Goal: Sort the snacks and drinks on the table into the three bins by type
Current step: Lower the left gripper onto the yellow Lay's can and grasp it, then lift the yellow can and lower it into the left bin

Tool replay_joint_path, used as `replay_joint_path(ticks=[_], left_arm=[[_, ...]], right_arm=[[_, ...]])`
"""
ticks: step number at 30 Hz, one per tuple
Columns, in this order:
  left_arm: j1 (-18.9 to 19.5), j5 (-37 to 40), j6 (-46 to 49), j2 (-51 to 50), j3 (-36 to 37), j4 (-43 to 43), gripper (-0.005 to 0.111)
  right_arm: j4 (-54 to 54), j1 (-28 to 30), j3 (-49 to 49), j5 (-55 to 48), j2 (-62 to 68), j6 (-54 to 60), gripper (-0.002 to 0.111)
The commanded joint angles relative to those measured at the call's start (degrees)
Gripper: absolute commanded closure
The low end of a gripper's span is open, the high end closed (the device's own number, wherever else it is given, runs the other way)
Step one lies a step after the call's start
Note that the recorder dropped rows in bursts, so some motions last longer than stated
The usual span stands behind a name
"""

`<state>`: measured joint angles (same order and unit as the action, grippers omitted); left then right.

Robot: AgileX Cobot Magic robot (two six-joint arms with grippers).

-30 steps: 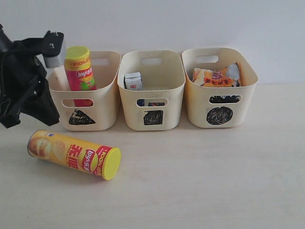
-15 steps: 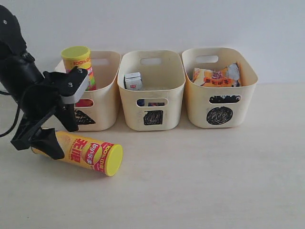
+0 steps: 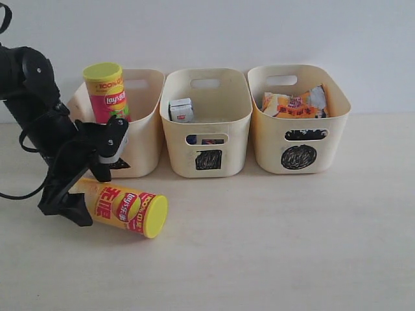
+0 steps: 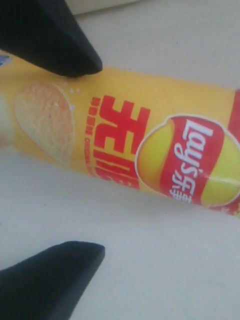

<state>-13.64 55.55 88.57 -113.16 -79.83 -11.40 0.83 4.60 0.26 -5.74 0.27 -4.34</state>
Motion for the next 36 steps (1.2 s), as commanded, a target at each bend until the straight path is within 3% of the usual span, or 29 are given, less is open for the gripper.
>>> replay_joint_path(ticks=[1,6,8,10,11,22,28,36], left_arm=[[-0.3,-2.0,-0.7,-1.8,0.2,0.8,0.024],[-0.3,-3.1,-0.5,-5.0,0.2,0.9,0.027],[-0.3,-3.5,-0.5,-5.2,0.2,0.9,0.036],[-0.3,-3.1,-0.5,-5.2,0.1,1.3,0.071],[-0.4,-1.6,-0.5,-4.8,0.1,2.3,0.103],[-0.4,-2.4,-20.5,3.5,0.1,1.9,0.102],[-0.4,-2.2,-22.6,7.9,-0.2,-6.7,0.102],[-0.4,-12.2,-32.5,11.7,-0.4,-10.5,0.102]], right_arm=[[-0.1,0.5,-0.3,0.3,-0.3,0.1,0.109],[-0.1,0.5,-0.3,0.3,-0.3,0.1,0.109],[-0.1,0.5,-0.3,0.3,-0.3,0.1,0.109],[-0.1,0.5,-0.3,0.3,-0.3,0.1,0.109],[-0.1,0.5,-0.3,0.3,-0.3,0.1,0.109],[-0.1,0.5,-0.3,0.3,-0.3,0.1,0.109],[-0.1,0.5,-0.3,0.3,-0.3,0.1,0.109],[-0.1,0.5,-0.3,0.3,-0.3,0.1,0.109]])
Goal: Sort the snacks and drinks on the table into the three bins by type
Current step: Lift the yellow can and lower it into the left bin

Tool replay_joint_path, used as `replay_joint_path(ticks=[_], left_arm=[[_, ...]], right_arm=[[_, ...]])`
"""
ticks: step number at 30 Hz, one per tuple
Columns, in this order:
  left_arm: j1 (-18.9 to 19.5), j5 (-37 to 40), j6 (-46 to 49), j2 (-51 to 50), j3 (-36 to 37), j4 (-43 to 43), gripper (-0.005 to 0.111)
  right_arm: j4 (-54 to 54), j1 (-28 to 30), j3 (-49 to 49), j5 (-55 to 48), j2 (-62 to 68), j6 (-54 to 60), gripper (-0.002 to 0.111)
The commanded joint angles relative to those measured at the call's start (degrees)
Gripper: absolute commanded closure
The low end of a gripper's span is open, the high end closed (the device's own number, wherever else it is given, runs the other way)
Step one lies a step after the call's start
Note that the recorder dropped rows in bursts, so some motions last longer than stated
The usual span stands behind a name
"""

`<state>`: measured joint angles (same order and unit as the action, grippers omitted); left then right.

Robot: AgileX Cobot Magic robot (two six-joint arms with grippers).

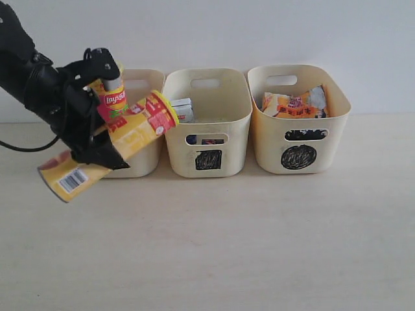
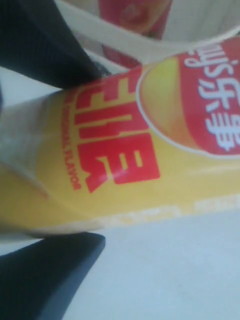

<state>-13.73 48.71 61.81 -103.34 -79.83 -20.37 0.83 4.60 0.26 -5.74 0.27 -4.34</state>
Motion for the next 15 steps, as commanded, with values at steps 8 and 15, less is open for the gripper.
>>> replay_joint_path(ticks=[8,15], left_arm=[[-0.2,-21.4,-6.5,4.0,-0.4,-15.5,0.102],[-0.2,-40.6,-6.3,4.0,-0.4,-21.0,0.102]], right_arm=[[-0.1,0.5,-0.3,0.3,-0.3,0.1,0.109],[-0.1,0.5,-0.3,0.3,-0.3,0.1,0.109]])
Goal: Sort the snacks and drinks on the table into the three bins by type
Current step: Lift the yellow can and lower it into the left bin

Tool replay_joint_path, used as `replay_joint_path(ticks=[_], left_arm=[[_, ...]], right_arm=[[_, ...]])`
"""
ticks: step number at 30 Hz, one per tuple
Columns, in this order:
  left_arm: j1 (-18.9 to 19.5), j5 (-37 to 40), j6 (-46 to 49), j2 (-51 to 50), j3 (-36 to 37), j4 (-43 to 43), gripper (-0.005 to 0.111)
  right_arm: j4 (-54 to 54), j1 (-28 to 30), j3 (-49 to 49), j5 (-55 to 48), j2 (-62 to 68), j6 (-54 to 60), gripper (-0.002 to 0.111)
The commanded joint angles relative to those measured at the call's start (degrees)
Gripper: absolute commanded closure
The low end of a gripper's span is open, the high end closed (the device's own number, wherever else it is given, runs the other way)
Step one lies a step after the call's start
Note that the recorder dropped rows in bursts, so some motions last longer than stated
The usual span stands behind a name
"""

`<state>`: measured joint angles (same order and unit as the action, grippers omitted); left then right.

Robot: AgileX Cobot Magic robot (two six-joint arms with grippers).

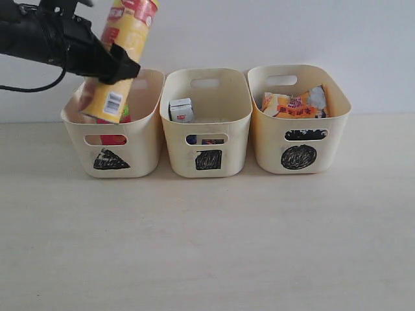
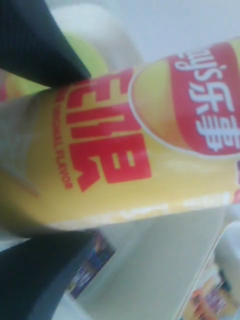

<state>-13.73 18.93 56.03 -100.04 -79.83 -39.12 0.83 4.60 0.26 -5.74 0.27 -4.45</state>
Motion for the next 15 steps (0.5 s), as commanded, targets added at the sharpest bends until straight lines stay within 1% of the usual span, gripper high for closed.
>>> replay_joint_path(ticks=[1,3,9,15], left_arm=[[-0.2,-13.0,-0.4,0.7,-0.4,-2.2,0.102],[-0.2,-16.0,-0.4,0.4,-0.4,-2.2,0.102],[-0.2,-17.7,-0.8,-3.2,-0.4,-2.2,0.102],[-0.2,-28.5,-0.8,-7.4,-0.4,-2.2,0.102]], right_arm=[[-0.1,0.5,-0.3,0.3,-0.3,0.3,0.109],[-0.1,0.5,-0.3,0.3,-0.3,0.3,0.109],[-0.1,0.5,-0.3,0.3,-0.3,0.3,0.109],[-0.1,0.5,-0.3,0.3,-0.3,0.3,0.109]])
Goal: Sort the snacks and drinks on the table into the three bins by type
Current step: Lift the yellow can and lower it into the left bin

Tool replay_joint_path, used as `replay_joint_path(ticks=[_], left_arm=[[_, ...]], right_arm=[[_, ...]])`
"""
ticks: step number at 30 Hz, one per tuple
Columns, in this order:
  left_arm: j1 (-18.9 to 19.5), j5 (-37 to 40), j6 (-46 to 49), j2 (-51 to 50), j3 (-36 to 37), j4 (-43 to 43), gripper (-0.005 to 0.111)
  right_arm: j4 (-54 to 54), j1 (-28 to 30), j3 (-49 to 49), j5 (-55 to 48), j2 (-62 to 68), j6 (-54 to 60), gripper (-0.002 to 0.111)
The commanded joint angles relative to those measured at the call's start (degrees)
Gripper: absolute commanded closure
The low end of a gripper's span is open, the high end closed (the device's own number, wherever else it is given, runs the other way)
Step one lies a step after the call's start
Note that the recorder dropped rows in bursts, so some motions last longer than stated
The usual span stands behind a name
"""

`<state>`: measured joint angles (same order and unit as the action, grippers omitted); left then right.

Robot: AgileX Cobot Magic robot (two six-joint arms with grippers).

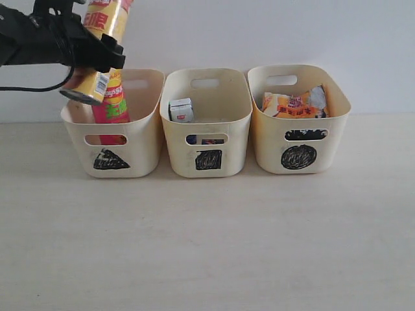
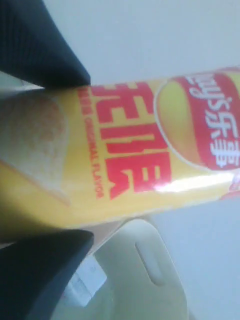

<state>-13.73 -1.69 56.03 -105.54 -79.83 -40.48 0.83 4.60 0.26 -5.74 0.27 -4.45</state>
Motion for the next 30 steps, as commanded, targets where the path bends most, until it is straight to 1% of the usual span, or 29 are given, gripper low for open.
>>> replay_joint_path(ticks=[1,2,5,10,14,16,17,19,22,24,28,30], left_arm=[[-0.2,-9.3,-0.8,-2.5,-0.4,-0.9,0.102],[-0.2,-10.9,-0.8,-3.3,-0.4,-0.9,0.102],[-0.2,-12.0,-1.3,-5.3,-0.4,-0.4,0.102],[-0.3,-12.1,-6.9,-7.7,-0.5,4.0,0.102],[-0.3,-12.4,-11.1,-8.2,-1.6,4.5,0.102],[-0.3,-10.8,-11.9,-8.5,-2.3,4.5,0.101],[-0.3,-9.4,-11.9,-8.7,-2.9,4.5,0.098],[-0.3,-7.1,-11.9,-9.5,-4.1,4.5,0.088],[-0.3,-4.8,-11.9,-11.0,-5.8,4.3,0.067],[-0.3,-4.7,-11.9,-11.9,-6.2,4.3,0.055],[-0.3,-7.5,-13.7,-12.3,-6.2,4.3,0.038],[-0.3,-8.5,-15.2,-12.2,-6.2,4.3,0.027]], right_arm=[[-0.1,0.5,-0.3,0.3,-0.3,0.3,0.109],[-0.1,0.5,-0.3,0.3,-0.3,0.3,0.109],[-0.1,0.5,-0.3,0.3,-0.3,0.3,0.109],[-0.1,0.5,-0.3,0.3,-0.3,0.3,0.109],[-0.1,0.5,-0.3,0.3,-0.3,0.3,0.109],[-0.1,0.5,-0.3,0.3,-0.3,0.3,0.109],[-0.1,0.5,-0.3,0.3,-0.3,0.3,0.109],[-0.1,0.5,-0.3,0.3,-0.3,0.3,0.109],[-0.1,0.5,-0.3,0.3,-0.3,0.3,0.109],[-0.1,0.5,-0.3,0.3,-0.3,0.3,0.109],[-0.1,0.5,-0.3,0.3,-0.3,0.3,0.109],[-0.1,0.5,-0.3,0.3,-0.3,0.3,0.109]])
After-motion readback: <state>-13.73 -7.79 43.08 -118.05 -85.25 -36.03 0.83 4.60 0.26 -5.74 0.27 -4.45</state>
